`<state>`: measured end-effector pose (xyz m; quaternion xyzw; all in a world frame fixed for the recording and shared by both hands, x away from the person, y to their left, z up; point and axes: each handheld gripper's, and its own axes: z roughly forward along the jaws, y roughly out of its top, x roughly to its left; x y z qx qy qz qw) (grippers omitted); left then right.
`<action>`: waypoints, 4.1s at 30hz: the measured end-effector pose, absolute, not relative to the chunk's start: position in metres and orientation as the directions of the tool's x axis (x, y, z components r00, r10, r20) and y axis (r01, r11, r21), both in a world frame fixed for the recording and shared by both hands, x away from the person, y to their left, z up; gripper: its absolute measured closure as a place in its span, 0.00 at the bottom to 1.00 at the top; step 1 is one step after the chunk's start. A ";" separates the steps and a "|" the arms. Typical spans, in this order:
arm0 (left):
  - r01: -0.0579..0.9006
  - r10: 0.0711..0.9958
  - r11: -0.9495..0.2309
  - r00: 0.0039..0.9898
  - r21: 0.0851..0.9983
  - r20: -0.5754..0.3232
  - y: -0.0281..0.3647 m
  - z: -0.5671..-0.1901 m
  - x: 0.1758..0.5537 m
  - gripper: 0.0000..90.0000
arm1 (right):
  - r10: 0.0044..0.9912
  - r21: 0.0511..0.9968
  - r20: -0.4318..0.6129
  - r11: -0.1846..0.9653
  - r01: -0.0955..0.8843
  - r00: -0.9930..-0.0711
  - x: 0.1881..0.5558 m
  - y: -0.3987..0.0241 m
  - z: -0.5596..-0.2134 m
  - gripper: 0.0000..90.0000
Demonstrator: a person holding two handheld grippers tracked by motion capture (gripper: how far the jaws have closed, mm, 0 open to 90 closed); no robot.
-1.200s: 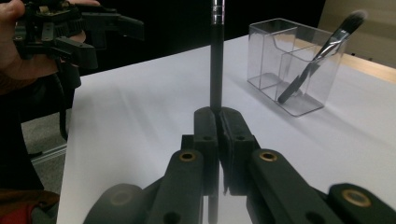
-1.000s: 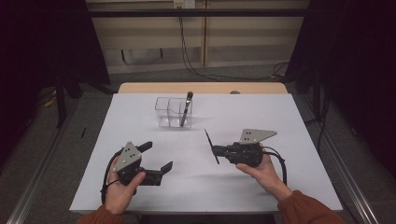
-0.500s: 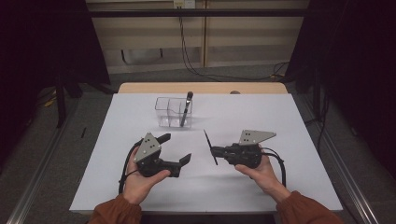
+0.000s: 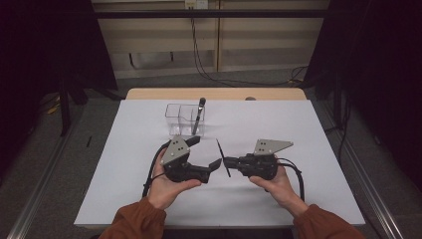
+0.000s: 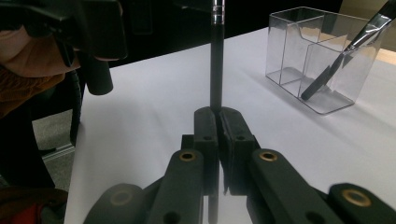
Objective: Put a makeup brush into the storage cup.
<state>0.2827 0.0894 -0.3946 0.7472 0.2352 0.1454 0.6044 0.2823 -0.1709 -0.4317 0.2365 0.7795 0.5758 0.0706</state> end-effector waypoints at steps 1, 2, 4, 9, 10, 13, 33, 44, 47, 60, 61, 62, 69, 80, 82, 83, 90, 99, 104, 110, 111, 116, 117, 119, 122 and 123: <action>0.176 0.529 -0.160 0.846 0.971 -0.066 0.087 -0.394 0.284 0.06 | 0.450 0.931 0.161 0.227 0.287 -0.878 0.282 -0.170 -0.432 0.96; 0.174 0.535 -0.160 0.842 0.972 -0.063 0.085 -0.395 0.285 0.07 | 0.449 0.932 0.160 0.226 0.285 -0.879 0.282 -0.170 -0.432 0.96; 0.169 0.534 -0.141 0.843 0.975 -0.069 0.080 -0.396 0.286 0.11 | 0.445 0.931 0.160 0.228 0.284 -0.881 0.282 -0.169 -0.432 0.96; 0.166 0.533 -0.148 0.844 0.975 -0.063 0.075 -0.401 0.288 0.23 | 0.451 0.932 0.161 0.224 0.286 -0.878 0.282 -0.170 -0.432 0.96; 0.173 0.535 -0.146 0.842 0.974 -0.069 0.074 -0.402 0.288 0.28 | 0.451 0.932 0.165 0.221 0.289 -0.877 0.282 -0.170 -0.432 0.96; 0.182 0.529 -0.154 0.845 0.971 -0.074 0.075 -0.404 0.290 0.35 | 0.453 0.931 0.171 0.216 0.293 -0.875 0.283 -0.170 -0.433 0.96; 0.259 0.479 -0.114 0.860 0.959 -0.176 0.073 -0.417 0.294 0.85 | 0.468 0.927 0.190 0.205 0.315 -0.863 0.283 -0.167 -0.438 0.96; 0.291 0.468 -0.105 0.858 0.951 -0.211 0.074 -0.416 0.294 0.91 | 0.468 0.927 0.188 0.207 0.313 -0.864 0.282 -0.165 -0.440 0.96; 0.264 0.473 -0.115 0.862 0.958 -0.181 0.073 -0.414 0.291 0.92 | 0.465 0.929 0.188 0.202 0.310 -0.865 0.282 -0.164 -0.440 0.96; 0.275 0.471 -0.094 0.859 0.957 -0.200 0.076 -0.408 0.291 0.95 | 0.461 0.929 0.179 0.210 0.303 -0.869 0.282 -0.165 -0.441 0.95; 0.270 0.470 -0.094 0.860 0.958 -0.197 0.076 -0.408 0.291 0.95 | 0.459 0.930 0.179 0.210 0.302 -0.870 0.282 -0.165 -0.441 0.93; 0.268 0.470 -0.089 0.861 0.959 -0.197 0.076 -0.408 0.291 0.95 | 0.458 0.931 0.177 0.209 0.299 -0.871 0.281 -0.165 -0.441 0.92; 0.269 0.472 -0.093 0.859 0.959 -0.195 0.079 -0.407 0.292 0.95 | 0.463 0.929 0.180 0.209 0.305 -0.868 0.281 -0.166 -0.440 0.77; 0.267 0.479 -0.092 0.857 0.959 -0.192 0.083 -0.406 0.295 0.95 | 0.516 0.937 0.156 0.193 0.292 -0.842 0.281 -0.173 -0.437 0.36; 0.264 0.482 -0.091 0.855 0.960 -0.190 0.085 -0.405 0.295 0.95 | 0.519 0.936 0.156 0.193 0.293 -0.840 0.281 -0.174 -0.436 0.31; 0.266 0.483 -0.089 0.854 0.960 -0.192 0.086 -0.404 0.296 0.95 | 0.518 0.938 0.155 0.191 0.290 -0.841 0.282 -0.174 -0.436 0.28; 0.262 0.498 -0.082 0.846 0.961 -0.188 0.094 -0.402 0.298 0.95 | 0.542 0.939 0.170 0.166 0.303 -0.823 0.284 -0.180 -0.434 0.11; 0.262 0.503 -0.070 0.842 0.963 -0.193 0.099 -0.399 0.298 0.95 | 0.561 0.946 0.143 0.163 0.279 -0.815 0.279 -0.183 -0.433 0.04; 0.267 0.506 -0.068 0.840 0.961 -0.197 0.101 -0.399 0.300 0.95 | 0.614 0.951 0.119 0.155 0.268 -0.780 0.276 -0.189 -0.433 0.00; 0.259 0.512 -0.066 0.838 0.964 -0.190 0.105 -0.396 0.301 0.95 | 0.680 0.963 0.074 0.140 0.229 -0.730 0.272 -0.193 -0.433 0.00; 0.260 0.512 -0.066 0.837 0.963 -0.190 0.106 -0.396 0.301 0.95 | 0.684 0.964 0.072 0.140 0.228 -0.725 0.272 -0.193 -0.434 0.00; 0.253 0.522 -0.068 0.833 0.965 -0.182 0.111 -0.394 0.301 0.95 | 0.693 0.958 0.067 0.156 0.240 -0.718 0.268 -0.201 -0.435 0.00; 0.253 0.523 -0.066 0.833 0.965 -0.182 0.112 -0.393 0.302 0.95 | 0.696 0.959 0.074 0.146 0.242 -0.714 0.267 -0.204 -0.435 0.00; 0.253 0.531 -0.060 0.827 0.966 -0.184 0.115 -0.392 0.303 0.95 | 0.700 0.960 0.078 0.140 0.244 -0.710 0.265 -0.209 -0.434 0.01; 0.253 0.535 -0.056 0.824 0.966 -0.185 0.118 -0.391 0.304 0.95 | 0.722 0.961 0.079 0.129 0.246 -0.687 0.261 -0.219 -0.433 0.01; 0.252 0.538 -0.053 0.822 0.966 -0.185 0.119 -0.390 0.304 0.95 | 0.732 0.961 0.064 0.137 0.239 -0.678 0.260 -0.222 -0.433 0.01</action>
